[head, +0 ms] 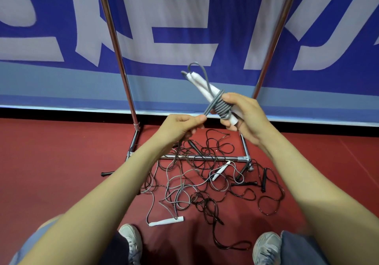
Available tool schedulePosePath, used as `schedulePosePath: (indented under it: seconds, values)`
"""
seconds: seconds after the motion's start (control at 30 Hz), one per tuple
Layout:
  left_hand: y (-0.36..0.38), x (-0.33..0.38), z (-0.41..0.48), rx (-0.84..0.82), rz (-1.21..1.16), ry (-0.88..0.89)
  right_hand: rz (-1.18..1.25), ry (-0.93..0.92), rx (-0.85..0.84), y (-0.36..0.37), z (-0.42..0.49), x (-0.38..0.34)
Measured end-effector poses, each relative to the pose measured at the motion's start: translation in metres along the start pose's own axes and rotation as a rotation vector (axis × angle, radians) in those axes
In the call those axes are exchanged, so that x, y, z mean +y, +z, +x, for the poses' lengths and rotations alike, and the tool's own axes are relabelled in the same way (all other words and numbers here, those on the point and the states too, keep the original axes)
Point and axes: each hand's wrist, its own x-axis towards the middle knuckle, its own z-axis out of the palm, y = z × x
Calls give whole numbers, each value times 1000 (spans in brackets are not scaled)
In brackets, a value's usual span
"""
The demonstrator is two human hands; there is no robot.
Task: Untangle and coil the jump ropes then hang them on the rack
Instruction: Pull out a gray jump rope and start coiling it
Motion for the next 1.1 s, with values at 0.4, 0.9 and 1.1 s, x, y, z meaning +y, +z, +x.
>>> schedulePosePath:
  seconds: [0.4,0.9,1.1]
  values:
    - [-8,-3,0,-59,114,163,-79,75,-217,-1,-4,-1]
    - [-8,-5,-1,-64,270,136,-213,99,-263,-7,-6,-4]
    - [-23,1,-3,-207,476,209,-453,185,-453,-8,-13,-6]
